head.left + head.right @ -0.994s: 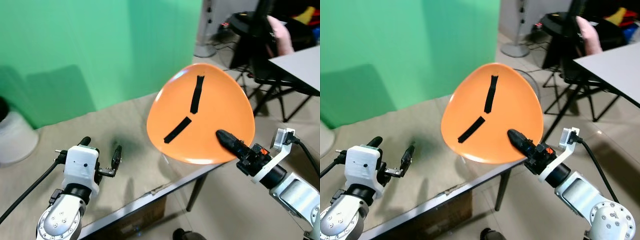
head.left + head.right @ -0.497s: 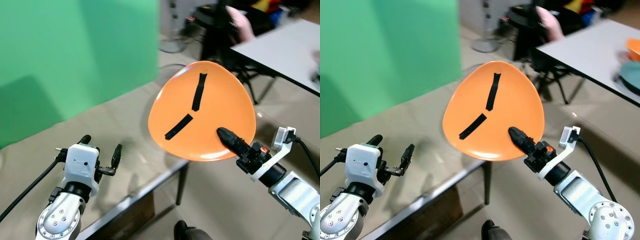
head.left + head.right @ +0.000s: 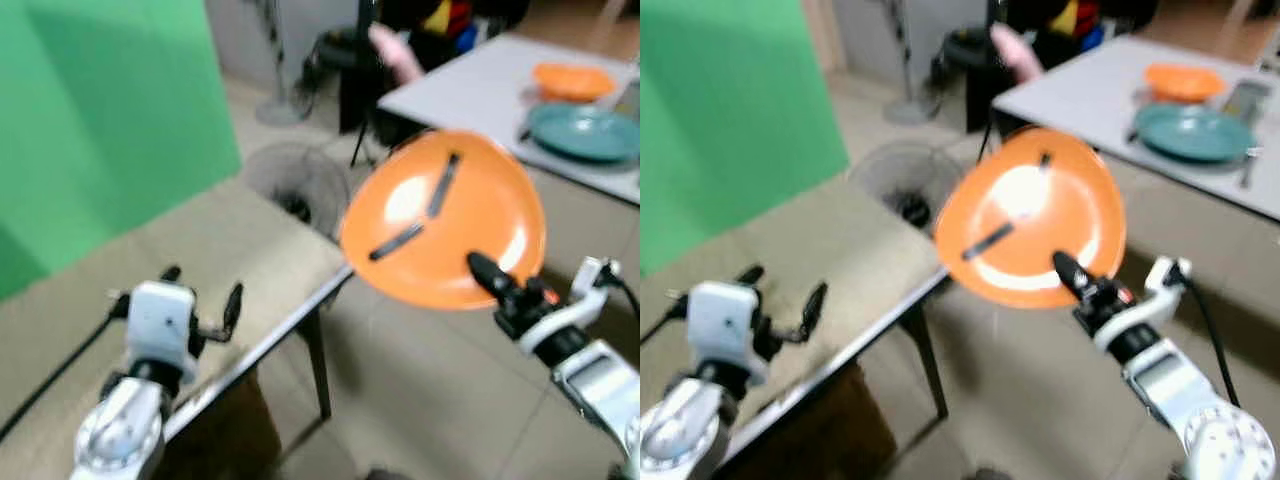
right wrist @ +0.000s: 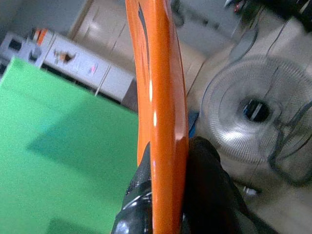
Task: Setting the table
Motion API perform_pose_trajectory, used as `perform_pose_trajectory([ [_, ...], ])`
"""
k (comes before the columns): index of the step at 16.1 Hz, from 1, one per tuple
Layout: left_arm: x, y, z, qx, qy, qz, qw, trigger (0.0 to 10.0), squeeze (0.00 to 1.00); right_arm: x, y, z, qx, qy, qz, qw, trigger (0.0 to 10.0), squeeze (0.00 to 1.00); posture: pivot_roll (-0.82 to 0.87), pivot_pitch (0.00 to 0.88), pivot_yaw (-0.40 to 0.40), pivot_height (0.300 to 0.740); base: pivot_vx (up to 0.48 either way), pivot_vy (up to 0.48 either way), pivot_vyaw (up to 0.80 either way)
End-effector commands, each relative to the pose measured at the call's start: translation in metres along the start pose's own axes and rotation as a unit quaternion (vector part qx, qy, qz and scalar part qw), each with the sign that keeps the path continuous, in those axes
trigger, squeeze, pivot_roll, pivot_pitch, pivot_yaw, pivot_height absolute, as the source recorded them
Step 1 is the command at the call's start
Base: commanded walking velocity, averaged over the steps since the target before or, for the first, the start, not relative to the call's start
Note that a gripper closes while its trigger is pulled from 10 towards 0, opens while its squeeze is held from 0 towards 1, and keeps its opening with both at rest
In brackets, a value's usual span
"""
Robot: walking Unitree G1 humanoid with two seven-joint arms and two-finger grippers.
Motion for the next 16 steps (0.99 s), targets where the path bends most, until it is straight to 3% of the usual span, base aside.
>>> perform_pose_trajectory([
  [1, 0.004, 0.002, 0.000, -0.004, 0.011, -0.008, 1.000, 10.0, 0.00, 0.013, 0.009, 0.003, -0.025, 0.021, -0.001, 0.999, 10.0, 0.00, -0.10, 0.000, 0.053, 0.740, 0.000, 0.000, -0.78],
  [4, 0.011, 0.001, -0.002, -0.008, 0.039, -0.003, 0.999, 10.0, 0.00, 0.005, 0.016, 0.004, -0.050, -0.028, -0.023, 0.998, 10.0, 0.00, -0.11, 0.000, 0.050, 0.740, 0.000, 0.000, -0.78],
  [5, 0.012, -0.001, -0.003, -0.008, 0.047, -0.004, 0.999, 10.0, 0.00, 0.001, 0.019, 0.004, -0.060, -0.061, -0.058, 0.995, 10.0, 0.00, -0.11, 0.000, 0.050, 0.740, 0.000, 0.000, -0.78],
  [9, 0.006, 0.003, -0.002, -0.024, 0.046, -0.025, 0.998, 10.0, 0.00, 0.001, 0.026, 0.002, -0.097, -0.094, -0.055, 0.989, 10.0, 0.00, -0.13, 0.000, 0.036, 0.740, 0.000, 0.000, -0.78],
  [12, 0.000, 0.003, -0.001, -0.027, 0.032, -0.033, 0.999, 10.0, 0.00, -0.006, 0.032, 0.000, -0.114, -0.121, -0.064, 0.984, 10.0, 0.00, -0.14, 0.000, 0.034, 0.740, 0.306, 0.000, -0.78],
  [16, -0.003, 0.000, 0.000, -0.025, 0.021, -0.029, 0.999, 10.0, 0.00, -0.009, 0.036, -0.001, -0.118, -0.151, -0.110, 0.975, 10.0, 0.00, -0.15, 0.000, 0.037, 0.740, 0.367, 0.000, -0.59],
])
Point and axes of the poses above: a point about 5 cm out from each wrist's last joint towards the gripper, its own z axis pointing out of the wrist towards the gripper, its own y axis along the axis of the wrist's last joint, x = y × z, the point moved 4 cm from there along z, pointing out of the wrist towards the gripper, and after that the axes turned 8 degrees about -z, right-handed, at the moved point
